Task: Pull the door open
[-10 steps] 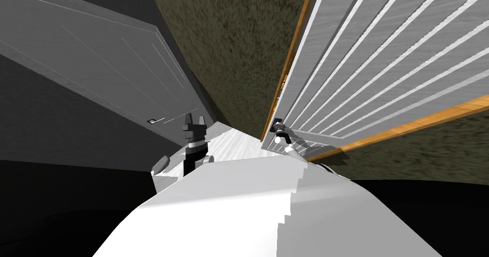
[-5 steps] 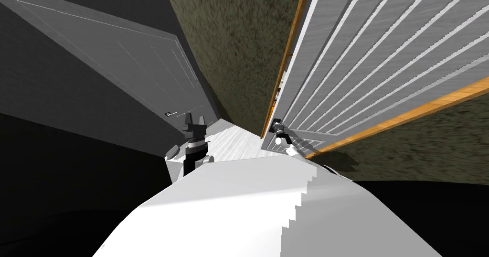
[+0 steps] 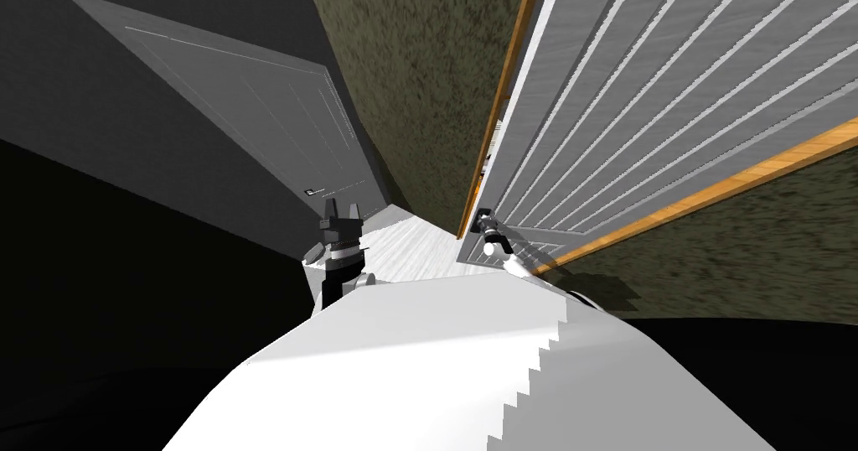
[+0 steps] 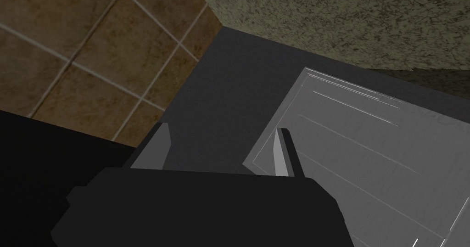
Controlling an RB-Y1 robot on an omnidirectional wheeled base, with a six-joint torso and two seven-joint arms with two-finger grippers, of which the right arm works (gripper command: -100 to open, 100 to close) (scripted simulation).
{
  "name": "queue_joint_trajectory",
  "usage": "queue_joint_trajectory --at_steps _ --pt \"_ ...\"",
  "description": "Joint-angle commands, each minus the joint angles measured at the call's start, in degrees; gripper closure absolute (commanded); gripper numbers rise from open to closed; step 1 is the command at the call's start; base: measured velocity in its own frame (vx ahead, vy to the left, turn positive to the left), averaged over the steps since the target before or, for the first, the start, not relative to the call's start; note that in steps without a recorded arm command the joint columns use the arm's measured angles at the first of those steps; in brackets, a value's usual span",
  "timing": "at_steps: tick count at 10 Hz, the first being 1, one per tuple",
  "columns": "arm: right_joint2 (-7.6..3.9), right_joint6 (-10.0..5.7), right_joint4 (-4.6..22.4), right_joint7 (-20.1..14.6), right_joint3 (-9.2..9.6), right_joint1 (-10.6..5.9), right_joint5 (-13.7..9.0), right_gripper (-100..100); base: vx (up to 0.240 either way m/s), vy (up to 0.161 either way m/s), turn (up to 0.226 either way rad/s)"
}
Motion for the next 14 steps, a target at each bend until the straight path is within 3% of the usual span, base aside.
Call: queue_joint_trajectory --at_steps 1,4,6,14 --pt "-1.04 -0.17 -0.9 -1.6 1.63 0.68 0.3 100 -0.24 -0.075 0.127" --pt "-2.54 -0.3 -2.5 -3.5 3.82 1.6 0.6 100 -0.231 -0.061 0.111" --pt "-2.69 -0.26 -2.3 -3.6 3.91 1.52 0.6 100 -0.164 -0.028 0.045" --pt "-7.23 -1.79 -6.5 -8.4 10.32 4.07 1.3 100 -0.203 -0.075 0.096"
